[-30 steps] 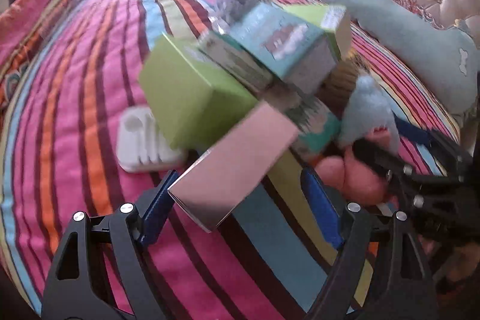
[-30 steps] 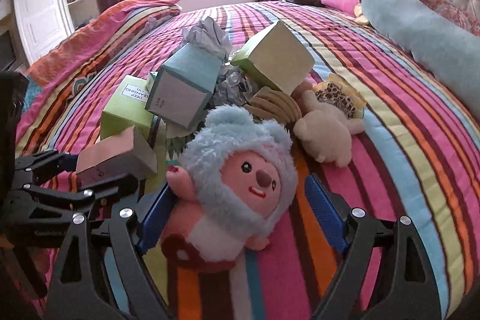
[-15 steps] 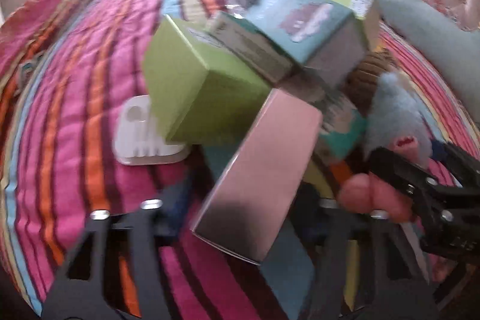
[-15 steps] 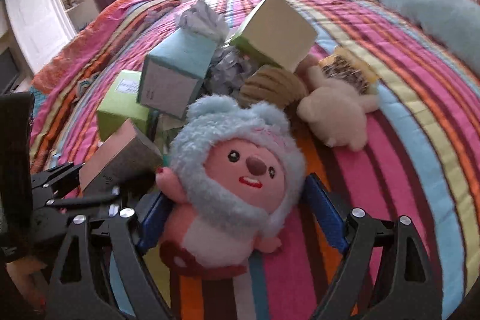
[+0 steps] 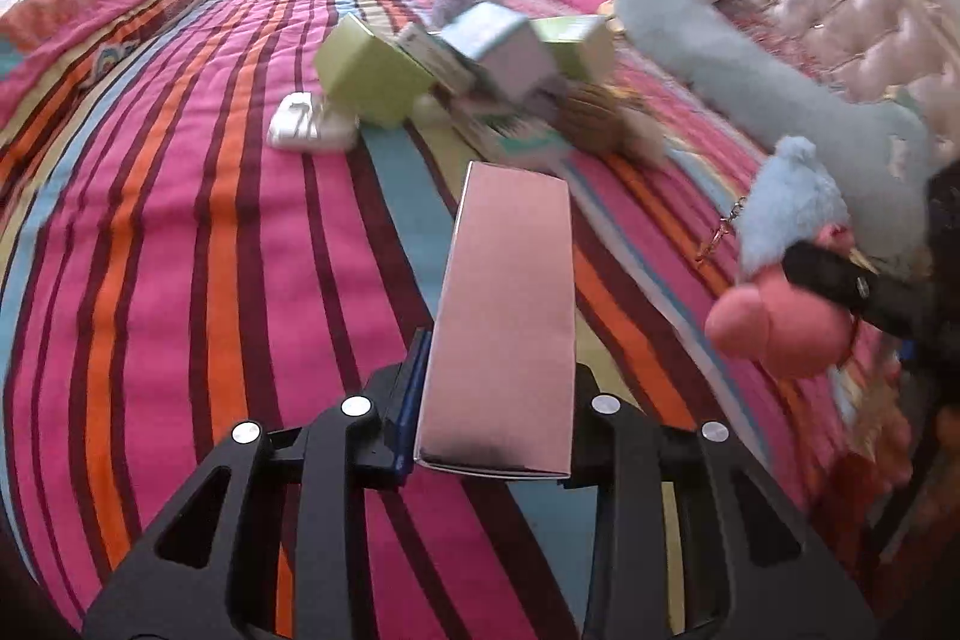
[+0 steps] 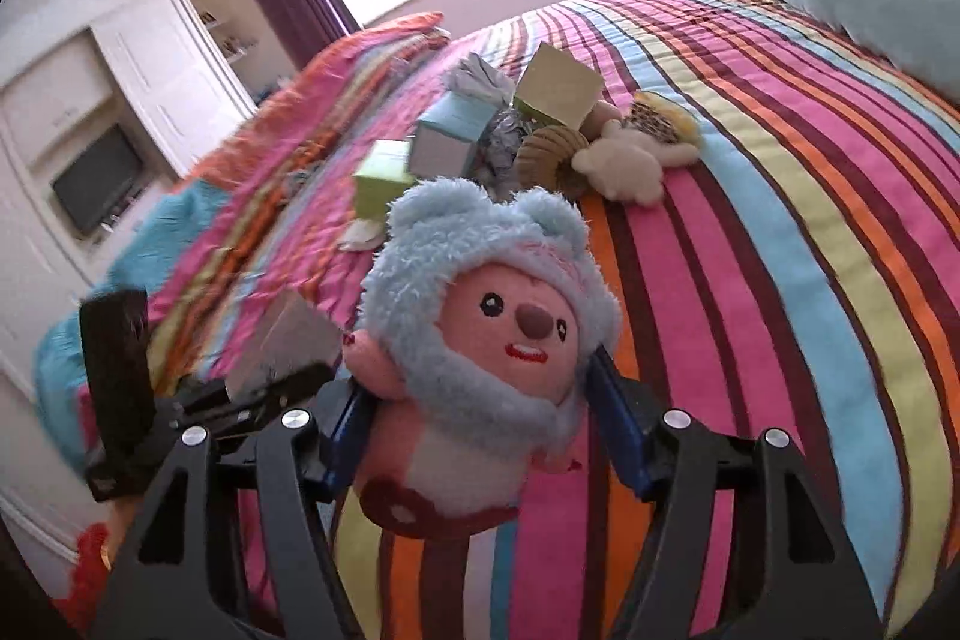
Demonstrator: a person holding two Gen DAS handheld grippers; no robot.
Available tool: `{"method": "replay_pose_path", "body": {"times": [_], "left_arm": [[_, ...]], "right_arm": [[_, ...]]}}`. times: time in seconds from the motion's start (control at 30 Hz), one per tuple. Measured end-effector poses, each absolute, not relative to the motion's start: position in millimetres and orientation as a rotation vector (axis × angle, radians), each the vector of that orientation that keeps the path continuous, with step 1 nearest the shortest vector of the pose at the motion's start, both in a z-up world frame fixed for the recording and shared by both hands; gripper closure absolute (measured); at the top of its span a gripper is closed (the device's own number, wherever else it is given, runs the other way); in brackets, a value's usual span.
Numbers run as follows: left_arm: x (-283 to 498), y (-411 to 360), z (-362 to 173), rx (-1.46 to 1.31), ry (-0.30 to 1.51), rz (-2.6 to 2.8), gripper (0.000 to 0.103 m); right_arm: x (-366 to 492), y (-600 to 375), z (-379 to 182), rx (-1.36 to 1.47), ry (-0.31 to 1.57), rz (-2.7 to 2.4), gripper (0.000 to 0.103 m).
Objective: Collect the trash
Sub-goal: 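Carry both items over the wastebasket and open both grippers to drop them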
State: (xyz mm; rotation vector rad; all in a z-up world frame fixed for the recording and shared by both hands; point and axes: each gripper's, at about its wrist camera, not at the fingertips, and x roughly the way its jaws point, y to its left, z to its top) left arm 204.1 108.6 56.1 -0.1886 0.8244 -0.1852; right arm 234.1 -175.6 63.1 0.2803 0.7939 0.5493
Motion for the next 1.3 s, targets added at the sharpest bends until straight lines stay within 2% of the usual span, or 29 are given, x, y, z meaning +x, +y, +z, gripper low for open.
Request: {"method": "replay_pose_path", "body": {"times": [0.2,0.4,0.53,0.73,0.9,1.0,1.03,1.07,1.1,1.3], "left_arm": [[82.8,69.4,66.1,-0.163,0.808,-0.245,0.07],[-7.4,28.7,25.3,-0.201,0.974,-0.28,0.07],[-22.0,9.3,-27.5,-0.209,1.109,-0.278,0.07],[-24.1,-27.3,-102.0,-0.128,1.324,-0.283,0.07],[-24.7,-34.9,-121.2,-0.117,1.394,-0.285,0.07],[-21.0,-34.7,-126.9,-0.12,1.423,-0.268,0.068],[-20.3,-34.6,-129.5,-0.116,1.434,-0.258,0.051],[-19.3,-33.5,-129.8,-0.112,1.435,-0.252,0.028],[-20.7,-31.2,-129.2,-0.095,1.434,-0.229,0.027],[-22.9,-24.4,-126.8,-0.128,1.418,-0.221,0.027]], "right_arm": [[138.4,-211.5,74.1,0.192,0.803,0.609,0.04],[57.8,-221.2,38.7,0.117,0.98,0.623,0.04],[29.6,-213.3,-22.1,0.095,1.154,0.59,0.04],[16.0,-190.7,-90.8,-0.008,1.312,0.538,0.04],[18.5,-178.8,-113.1,-0.051,1.375,0.538,0.04],[23.2,-173.3,-117.0,-0.057,1.391,0.558,0.033],[24.3,-171.5,-118.0,-0.062,1.396,0.562,0.031],[25.0,-169.5,-118.9,-0.077,1.397,0.557,0.027],[25.7,-168.7,-118.0,-0.085,1.389,0.55,0.024],[26.1,-174.3,-113.3,-0.087,1.361,0.515,0.024]]}}
